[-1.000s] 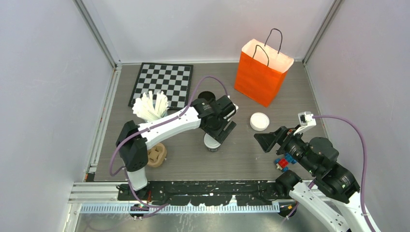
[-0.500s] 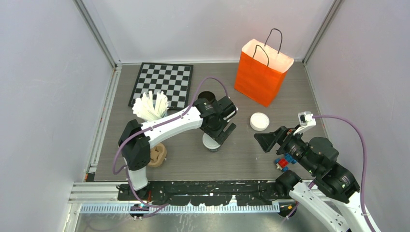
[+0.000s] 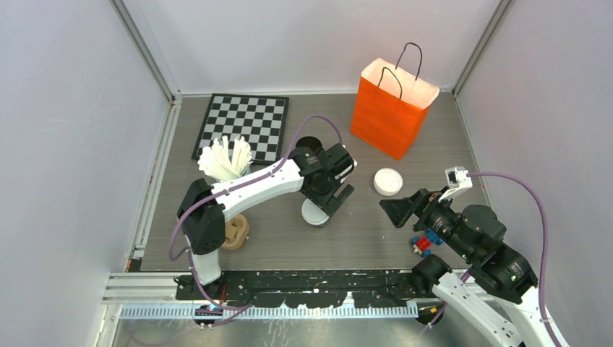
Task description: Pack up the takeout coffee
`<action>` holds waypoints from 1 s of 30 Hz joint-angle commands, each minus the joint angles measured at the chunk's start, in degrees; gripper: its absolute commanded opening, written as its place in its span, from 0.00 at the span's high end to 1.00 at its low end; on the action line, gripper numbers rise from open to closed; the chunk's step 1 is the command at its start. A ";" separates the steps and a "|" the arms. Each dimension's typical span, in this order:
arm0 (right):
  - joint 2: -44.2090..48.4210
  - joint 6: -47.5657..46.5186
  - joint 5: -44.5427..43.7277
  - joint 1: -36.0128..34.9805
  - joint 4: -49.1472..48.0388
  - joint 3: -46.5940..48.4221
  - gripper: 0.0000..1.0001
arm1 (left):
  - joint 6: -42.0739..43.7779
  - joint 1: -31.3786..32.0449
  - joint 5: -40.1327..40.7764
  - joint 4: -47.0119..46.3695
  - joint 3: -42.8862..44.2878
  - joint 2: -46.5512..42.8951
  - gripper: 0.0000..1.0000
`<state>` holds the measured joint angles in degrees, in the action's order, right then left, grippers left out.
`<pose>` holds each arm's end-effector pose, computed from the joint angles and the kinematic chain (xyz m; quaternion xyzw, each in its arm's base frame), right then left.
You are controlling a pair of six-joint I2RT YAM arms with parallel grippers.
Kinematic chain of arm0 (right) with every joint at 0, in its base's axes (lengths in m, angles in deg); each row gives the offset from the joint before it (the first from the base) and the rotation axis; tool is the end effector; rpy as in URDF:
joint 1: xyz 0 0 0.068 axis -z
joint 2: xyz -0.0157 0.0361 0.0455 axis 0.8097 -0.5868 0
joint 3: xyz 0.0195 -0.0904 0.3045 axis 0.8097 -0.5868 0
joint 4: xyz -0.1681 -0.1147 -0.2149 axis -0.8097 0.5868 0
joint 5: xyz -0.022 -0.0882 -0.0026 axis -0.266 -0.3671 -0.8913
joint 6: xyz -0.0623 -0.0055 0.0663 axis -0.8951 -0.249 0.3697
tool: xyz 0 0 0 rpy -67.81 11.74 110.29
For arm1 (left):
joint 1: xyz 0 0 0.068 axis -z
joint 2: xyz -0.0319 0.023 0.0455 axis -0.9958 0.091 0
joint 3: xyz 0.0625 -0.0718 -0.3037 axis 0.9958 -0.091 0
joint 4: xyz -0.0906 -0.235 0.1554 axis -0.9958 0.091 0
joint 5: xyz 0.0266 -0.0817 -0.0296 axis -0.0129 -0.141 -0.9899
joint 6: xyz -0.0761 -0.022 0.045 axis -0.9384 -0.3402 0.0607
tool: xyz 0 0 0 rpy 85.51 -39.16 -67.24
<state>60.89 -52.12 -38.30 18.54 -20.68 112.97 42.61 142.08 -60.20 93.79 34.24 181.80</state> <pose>0.0751 0.0484 0.3675 0.0066 0.7793 0.3412 0.5255 0.2418 -0.3648 0.2683 0.3443 0.9211 -0.0750 0.1658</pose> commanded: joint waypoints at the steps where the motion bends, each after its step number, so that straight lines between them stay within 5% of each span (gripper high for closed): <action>1: -0.43 -1.09 0.04 -0.25 -1.76 1.03 0.11 | 1.21 0.18 -0.73 -0.85 2.75 0.36 0.17; 10: -0.19 -1.12 0.04 -0.30 -1.58 1.20 0.11 | 0.92 0.18 -1.05 1.07 4.97 1.48 0.27; 30: -0.44 0.68 1.93 -0.28 -2.73 -1.84 0.11 | 1.29 0.18 -1.02 1.45 8.60 3.81 0.34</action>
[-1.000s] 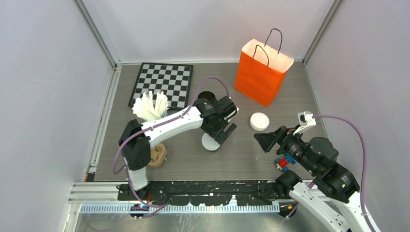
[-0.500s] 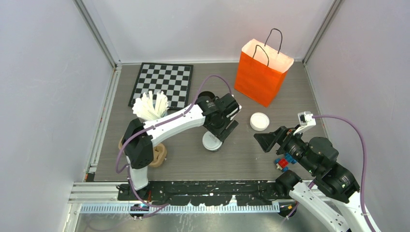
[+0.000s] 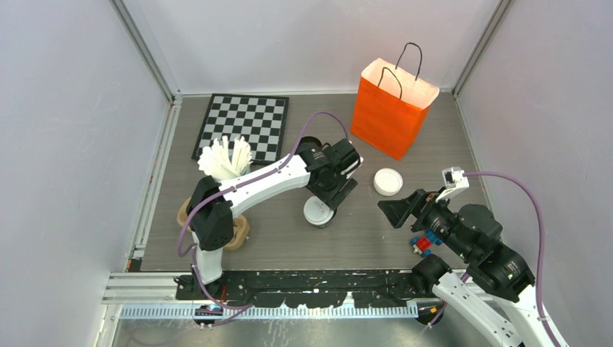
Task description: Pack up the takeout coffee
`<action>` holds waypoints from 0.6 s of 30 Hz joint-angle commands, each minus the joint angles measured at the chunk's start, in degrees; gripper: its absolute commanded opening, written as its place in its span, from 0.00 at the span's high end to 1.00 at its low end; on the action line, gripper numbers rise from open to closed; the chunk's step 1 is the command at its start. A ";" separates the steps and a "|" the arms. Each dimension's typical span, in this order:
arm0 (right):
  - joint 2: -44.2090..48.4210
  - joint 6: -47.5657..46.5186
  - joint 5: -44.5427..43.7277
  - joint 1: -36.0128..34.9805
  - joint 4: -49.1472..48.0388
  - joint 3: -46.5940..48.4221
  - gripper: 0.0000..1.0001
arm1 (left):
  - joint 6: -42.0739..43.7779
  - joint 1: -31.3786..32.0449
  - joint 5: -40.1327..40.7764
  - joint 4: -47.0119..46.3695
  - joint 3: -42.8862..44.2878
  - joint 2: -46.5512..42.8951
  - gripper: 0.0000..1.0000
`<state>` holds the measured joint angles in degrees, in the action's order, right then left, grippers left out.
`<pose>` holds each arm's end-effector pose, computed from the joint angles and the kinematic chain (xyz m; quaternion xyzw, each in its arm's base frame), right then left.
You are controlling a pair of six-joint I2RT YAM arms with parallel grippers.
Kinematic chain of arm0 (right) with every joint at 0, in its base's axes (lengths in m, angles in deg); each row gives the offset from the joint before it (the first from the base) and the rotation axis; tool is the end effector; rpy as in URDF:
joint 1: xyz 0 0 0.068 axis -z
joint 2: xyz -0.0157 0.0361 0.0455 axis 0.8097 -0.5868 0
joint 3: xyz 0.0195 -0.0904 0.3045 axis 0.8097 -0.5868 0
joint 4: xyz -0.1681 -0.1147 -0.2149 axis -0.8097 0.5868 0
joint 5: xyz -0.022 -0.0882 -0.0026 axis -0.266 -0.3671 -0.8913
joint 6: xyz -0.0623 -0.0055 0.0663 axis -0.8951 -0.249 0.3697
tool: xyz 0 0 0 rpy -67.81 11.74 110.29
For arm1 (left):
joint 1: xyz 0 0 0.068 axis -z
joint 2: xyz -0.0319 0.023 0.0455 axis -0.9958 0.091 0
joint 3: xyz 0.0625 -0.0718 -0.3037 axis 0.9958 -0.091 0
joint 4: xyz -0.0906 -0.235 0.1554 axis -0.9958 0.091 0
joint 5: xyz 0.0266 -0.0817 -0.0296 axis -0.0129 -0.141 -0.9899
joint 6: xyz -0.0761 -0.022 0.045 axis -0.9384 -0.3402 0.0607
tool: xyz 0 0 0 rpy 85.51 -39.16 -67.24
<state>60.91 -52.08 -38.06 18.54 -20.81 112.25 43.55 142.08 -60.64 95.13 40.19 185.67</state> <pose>0.0765 0.0498 0.3632 0.0054 0.7825 0.3405 0.5213 0.2531 -0.3836 0.2737 0.3519 0.9171 -0.0804 0.1693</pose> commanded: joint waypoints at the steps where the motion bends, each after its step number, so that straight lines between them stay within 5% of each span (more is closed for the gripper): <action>1: -0.81 0.97 1.88 -0.31 -2.93 -1.46 0.11 | 0.27 0.18 -0.66 -0.06 2.73 -0.05 0.34; 12: -3.40 3.30 5.53 -0.33 -6.28 -5.07 0.11 | 0.07 0.12 -2.40 -1.01 3.92 0.98 0.42; 18: -3.93 4.62 6.08 -0.33 -7.83 -7.00 0.12 | -0.28 0.14 -1.69 -1.02 5.95 1.44 0.35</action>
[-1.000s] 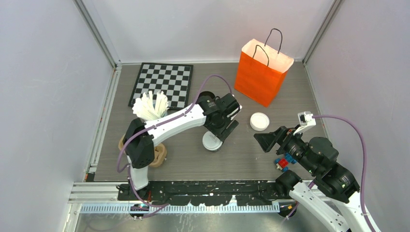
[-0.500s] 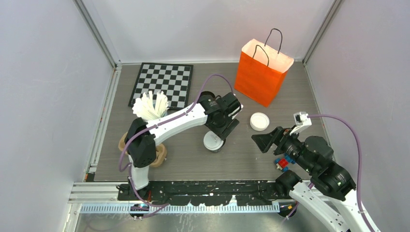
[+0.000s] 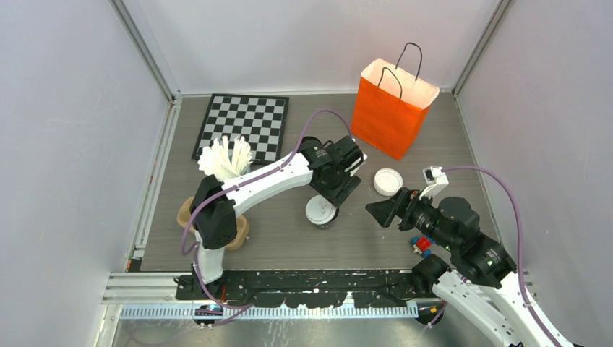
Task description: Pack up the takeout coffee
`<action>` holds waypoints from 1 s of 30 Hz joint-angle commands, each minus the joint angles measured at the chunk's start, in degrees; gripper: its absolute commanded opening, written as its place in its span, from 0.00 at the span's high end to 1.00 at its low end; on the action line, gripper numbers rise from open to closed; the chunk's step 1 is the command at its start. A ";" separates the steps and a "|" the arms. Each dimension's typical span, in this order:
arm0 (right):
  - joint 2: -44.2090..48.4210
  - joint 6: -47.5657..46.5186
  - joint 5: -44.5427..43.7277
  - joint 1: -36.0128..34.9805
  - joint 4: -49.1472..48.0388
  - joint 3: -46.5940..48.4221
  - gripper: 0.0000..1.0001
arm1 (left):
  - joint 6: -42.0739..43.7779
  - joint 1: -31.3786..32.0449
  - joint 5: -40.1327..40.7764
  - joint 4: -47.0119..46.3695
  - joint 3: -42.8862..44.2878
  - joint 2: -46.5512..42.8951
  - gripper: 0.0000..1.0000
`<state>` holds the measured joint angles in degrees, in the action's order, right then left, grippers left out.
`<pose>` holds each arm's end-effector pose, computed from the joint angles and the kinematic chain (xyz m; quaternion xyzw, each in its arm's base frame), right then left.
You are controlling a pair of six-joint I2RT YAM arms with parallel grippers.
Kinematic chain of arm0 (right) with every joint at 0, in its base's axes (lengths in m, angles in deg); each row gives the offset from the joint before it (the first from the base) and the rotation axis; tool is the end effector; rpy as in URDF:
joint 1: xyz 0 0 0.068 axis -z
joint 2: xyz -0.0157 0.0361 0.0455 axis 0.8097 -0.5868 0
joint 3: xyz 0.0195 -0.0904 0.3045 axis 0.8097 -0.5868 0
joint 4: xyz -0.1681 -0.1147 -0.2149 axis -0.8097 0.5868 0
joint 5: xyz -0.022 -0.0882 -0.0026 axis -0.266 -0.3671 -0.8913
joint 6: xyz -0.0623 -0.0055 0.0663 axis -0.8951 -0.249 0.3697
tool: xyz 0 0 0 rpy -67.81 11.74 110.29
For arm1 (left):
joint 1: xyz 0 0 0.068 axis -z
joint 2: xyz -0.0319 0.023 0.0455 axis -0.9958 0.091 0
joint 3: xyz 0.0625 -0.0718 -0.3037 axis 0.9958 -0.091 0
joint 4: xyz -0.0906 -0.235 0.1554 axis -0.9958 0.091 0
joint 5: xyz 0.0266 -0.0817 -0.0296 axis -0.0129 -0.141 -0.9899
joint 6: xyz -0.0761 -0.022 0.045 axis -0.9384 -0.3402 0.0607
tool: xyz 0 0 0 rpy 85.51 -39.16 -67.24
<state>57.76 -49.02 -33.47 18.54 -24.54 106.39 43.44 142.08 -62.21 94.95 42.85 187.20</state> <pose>0.0963 0.0720 0.3294 0.0024 0.8103 0.3582 0.4637 0.2571 -0.3940 0.2779 0.3525 0.9149 -0.0982 0.1704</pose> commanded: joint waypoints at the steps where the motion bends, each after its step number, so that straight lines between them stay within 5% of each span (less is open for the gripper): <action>1: -0.95 2.07 1.82 -0.31 -4.39 -1.56 0.12 | -0.18 0.18 0.49 -0.80 3.83 -0.21 0.33; 8: -3.37 5.23 3.79 -0.30 -8.11 -3.97 0.15 | -0.75 -1.27 2.80 -2.93 7.18 -3.69 0.20; 13: -7.53 10.02 3.38 -0.39 -13.20 -5.99 0.19 | -3.37 -5.30 4.11 -4.27 4.09 -9.16 0.20; 23: -21.88 11.97 -1.60 -5.84 -19.73 -4.43 0.22 | -12.24 -15.08 -12.83 -25.67 -27.22 -29.60 0.26; 30: -30.79 10.82 -11.45 -13.66 -21.56 -1.40 0.23 | -15.25 -16.56 -15.50 -29.63 -35.90 -32.16 0.34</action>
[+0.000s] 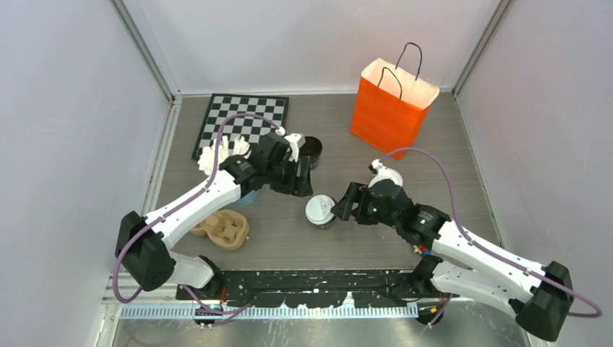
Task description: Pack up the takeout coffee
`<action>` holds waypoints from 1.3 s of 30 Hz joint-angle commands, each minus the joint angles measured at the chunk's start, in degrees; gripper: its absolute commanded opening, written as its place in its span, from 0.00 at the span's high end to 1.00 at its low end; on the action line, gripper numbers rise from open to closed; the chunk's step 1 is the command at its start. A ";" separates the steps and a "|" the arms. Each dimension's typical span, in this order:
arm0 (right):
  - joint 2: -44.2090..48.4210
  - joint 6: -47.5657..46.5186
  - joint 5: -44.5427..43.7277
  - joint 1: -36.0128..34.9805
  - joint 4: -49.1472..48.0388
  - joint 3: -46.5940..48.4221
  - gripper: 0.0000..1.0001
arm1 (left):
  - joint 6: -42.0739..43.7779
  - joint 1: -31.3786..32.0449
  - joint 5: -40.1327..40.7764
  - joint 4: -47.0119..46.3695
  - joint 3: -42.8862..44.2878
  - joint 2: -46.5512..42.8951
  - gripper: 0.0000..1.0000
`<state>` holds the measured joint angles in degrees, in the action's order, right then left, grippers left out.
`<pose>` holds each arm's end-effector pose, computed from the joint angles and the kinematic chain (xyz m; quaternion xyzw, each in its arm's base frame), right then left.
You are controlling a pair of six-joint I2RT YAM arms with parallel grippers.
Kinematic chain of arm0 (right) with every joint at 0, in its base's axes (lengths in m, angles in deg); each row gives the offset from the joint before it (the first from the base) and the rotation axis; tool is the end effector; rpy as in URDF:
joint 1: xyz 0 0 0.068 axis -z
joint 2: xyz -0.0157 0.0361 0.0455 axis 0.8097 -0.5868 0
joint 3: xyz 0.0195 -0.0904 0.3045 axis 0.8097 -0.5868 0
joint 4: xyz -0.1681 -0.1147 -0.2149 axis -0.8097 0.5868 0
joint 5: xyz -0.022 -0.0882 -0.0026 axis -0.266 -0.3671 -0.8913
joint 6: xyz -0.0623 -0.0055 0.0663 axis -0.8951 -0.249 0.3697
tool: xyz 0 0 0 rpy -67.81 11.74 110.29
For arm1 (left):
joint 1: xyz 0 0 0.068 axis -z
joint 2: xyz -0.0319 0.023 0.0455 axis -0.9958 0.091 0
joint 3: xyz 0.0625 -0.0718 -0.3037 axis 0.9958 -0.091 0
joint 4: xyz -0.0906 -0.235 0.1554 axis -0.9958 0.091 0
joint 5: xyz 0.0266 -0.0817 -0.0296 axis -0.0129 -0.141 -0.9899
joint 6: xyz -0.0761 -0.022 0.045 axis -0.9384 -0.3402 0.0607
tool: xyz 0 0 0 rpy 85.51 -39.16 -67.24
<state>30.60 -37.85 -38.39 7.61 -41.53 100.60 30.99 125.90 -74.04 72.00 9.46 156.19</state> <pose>0.1605 0.1624 0.2542 0.0273 0.8832 0.3285 0.3335 0.2557 -0.2409 0.3082 0.1428 0.9163 -0.2686 0.2605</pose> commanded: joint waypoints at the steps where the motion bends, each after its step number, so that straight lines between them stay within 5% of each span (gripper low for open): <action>1: -4.83 -0.34 -7.22 -3.33 -5.00 4.75 0.23 | -3.03 -0.61 -3.86 -7.18 -3.37 -1.10 0.34; 30: -17.24 -3.96 -10.52 -5.31 -8.97 7.36 0.33 | -6.80 -2.69 -12.19 -19.12 -14.82 0.87 0.50; 39: -16.44 -4.48 -10.84 -5.26 -9.34 6.52 0.45 | -5.84 -2.71 -13.84 -19.81 -14.82 2.78 0.53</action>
<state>13.26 -41.61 -47.06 2.65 -48.30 105.30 25.04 123.48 -85.60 55.35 -5.60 158.35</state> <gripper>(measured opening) 0.582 0.474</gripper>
